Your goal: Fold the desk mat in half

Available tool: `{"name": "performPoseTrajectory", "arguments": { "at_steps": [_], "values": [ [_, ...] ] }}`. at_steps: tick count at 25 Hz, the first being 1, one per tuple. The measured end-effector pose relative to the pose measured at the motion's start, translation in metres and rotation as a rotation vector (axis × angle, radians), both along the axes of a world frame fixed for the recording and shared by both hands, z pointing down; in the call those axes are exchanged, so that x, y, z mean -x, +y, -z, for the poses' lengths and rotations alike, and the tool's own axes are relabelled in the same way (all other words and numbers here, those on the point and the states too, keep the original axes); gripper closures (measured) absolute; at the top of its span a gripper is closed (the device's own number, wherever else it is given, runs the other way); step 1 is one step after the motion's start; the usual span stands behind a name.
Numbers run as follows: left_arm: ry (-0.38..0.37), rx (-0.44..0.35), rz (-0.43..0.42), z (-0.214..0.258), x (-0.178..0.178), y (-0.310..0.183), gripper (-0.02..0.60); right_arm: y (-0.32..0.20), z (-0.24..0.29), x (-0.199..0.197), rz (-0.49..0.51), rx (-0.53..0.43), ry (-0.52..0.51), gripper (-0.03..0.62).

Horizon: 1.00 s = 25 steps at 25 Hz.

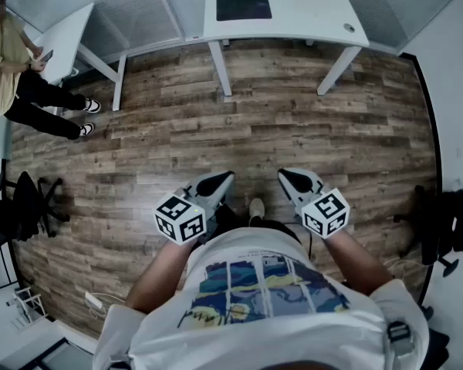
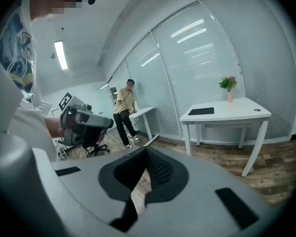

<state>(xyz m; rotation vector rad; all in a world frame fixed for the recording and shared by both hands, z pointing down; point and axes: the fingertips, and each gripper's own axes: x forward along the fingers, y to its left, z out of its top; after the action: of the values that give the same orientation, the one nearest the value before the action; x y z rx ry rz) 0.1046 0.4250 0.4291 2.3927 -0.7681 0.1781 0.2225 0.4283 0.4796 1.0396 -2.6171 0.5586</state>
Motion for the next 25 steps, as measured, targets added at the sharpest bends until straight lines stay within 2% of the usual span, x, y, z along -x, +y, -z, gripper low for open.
{"name": "performPoseTrajectory", "arguments": {
  "at_steps": [5,9,12,14,18,21,25],
  "values": [
    [-0.04,-0.024,-0.005,-0.003,0.0,-0.036,0.578,-0.036,0.0,0.0,0.015,-0.005,0.013,0.597],
    [0.024,-0.018,-0.016,-0.006,0.017,-0.086,0.578,-0.094,-0.005,0.005,-0.033,-0.021,0.034,0.597],
    [0.027,-0.024,-0.028,-0.011,0.04,-0.134,0.578,-0.139,-0.004,0.018,-0.076,0.002,0.022,0.596],
    [0.038,-0.029,-0.044,-0.01,0.056,-0.173,0.578,-0.175,0.003,0.031,-0.093,0.006,0.031,0.594],
    [0.051,-0.026,-0.094,-0.006,0.09,-0.242,0.578,-0.251,0.018,0.068,-0.104,-0.032,0.066,0.547],
    [0.054,-0.038,-0.136,-0.004,0.116,-0.283,0.579,-0.303,0.015,0.092,-0.148,0.001,0.066,0.54],
    [0.081,-0.024,-0.152,-0.012,0.154,-0.333,0.578,-0.353,-0.006,0.13,-0.112,0.054,0.119,0.52]
  ]
}}
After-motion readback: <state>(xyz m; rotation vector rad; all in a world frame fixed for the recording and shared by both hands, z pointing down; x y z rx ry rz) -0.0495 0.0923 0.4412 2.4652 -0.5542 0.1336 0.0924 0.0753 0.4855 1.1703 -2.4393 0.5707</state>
